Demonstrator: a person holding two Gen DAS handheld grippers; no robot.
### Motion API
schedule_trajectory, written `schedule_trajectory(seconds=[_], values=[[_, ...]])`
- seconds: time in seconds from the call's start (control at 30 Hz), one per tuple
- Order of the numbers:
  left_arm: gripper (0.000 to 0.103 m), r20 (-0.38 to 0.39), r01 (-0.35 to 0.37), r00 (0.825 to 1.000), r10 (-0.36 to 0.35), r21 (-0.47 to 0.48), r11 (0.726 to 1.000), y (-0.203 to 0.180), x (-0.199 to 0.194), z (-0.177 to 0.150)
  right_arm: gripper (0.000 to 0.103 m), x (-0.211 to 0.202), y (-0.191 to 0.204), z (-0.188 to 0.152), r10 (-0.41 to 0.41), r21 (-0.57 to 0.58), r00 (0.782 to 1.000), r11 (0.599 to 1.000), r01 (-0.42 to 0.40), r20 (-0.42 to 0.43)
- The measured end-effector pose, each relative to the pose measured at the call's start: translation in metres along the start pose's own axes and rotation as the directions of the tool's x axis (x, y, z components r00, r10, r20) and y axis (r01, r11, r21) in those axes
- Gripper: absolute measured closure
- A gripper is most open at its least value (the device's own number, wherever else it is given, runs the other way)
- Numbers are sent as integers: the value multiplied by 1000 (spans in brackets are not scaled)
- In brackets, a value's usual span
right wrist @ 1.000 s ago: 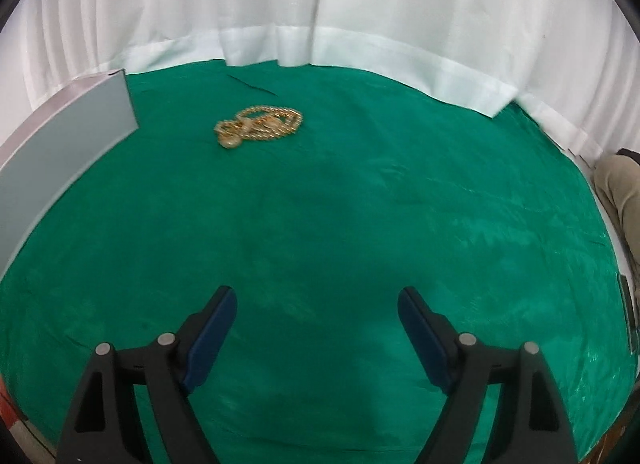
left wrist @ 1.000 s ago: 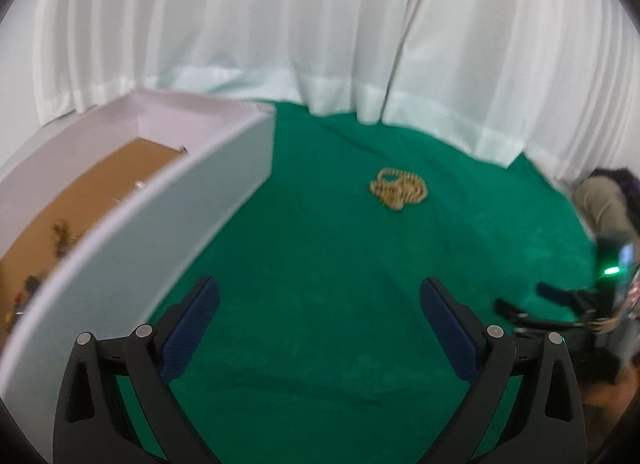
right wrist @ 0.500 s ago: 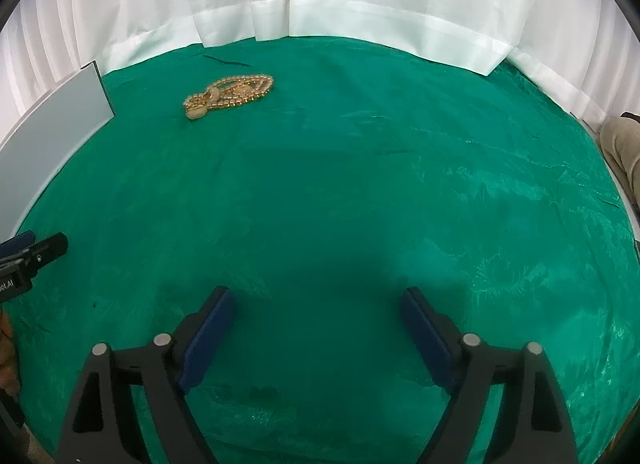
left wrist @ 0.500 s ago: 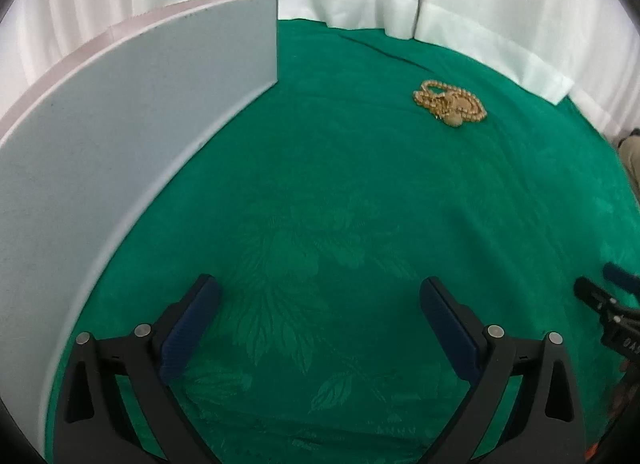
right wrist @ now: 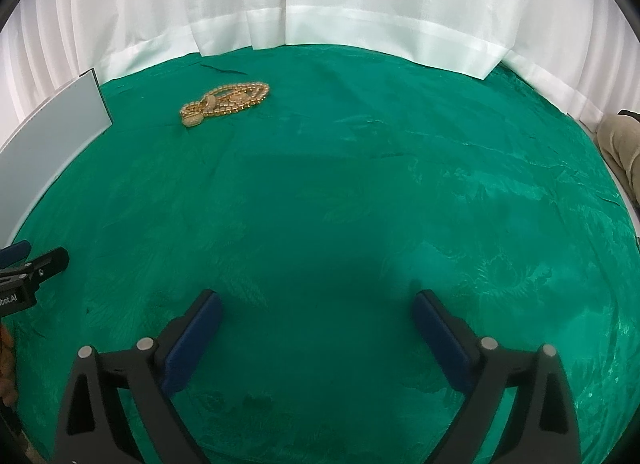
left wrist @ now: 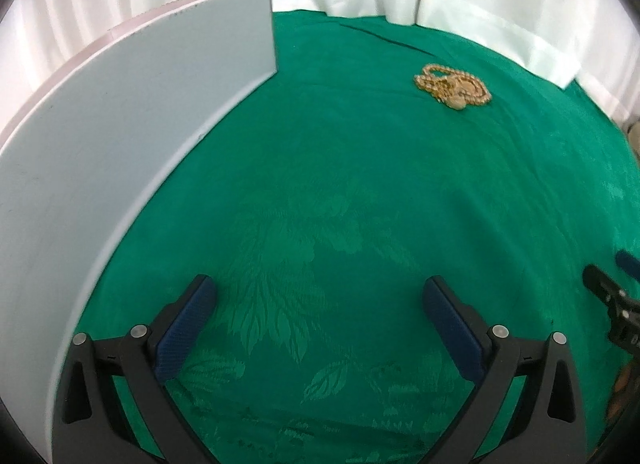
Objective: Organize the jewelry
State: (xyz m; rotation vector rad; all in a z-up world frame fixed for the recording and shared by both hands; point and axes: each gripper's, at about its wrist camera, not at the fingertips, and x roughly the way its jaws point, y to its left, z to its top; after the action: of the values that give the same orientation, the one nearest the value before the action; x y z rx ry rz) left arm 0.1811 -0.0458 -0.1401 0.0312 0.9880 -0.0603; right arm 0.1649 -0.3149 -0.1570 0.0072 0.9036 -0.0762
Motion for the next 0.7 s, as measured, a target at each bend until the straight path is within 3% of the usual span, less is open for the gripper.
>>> schedule_trajectory(seconds=[0.13, 0.27, 0.47, 0.6, 0.7], values=[[0, -79, 6, 997, -6, 6, 1000, -1, 6, 12, 2, 1, 0, 1, 4, 1, 1000, 1000, -4, -2], [1, -180, 48, 982, -49, -10, 999, 4, 5, 27, 1, 2, 1, 1, 9, -1, 1000, 1000, -9, -4], [1, -79, 209, 975, -210, -14, 978, 6, -32, 79, 1, 3, 1, 1, 8, -2, 1000, 1000, -8, -4], [1, -20, 267, 964, -266, 104, 958, -25, -39, 123, 1, 3, 1, 1, 8, -1, 1000, 1000, -8, -4], [1, -20, 287, 957, -290, 206, 935, -59, -17, 141, 1, 3, 2, 1, 8, -1, 1000, 1000, -8, -5]])
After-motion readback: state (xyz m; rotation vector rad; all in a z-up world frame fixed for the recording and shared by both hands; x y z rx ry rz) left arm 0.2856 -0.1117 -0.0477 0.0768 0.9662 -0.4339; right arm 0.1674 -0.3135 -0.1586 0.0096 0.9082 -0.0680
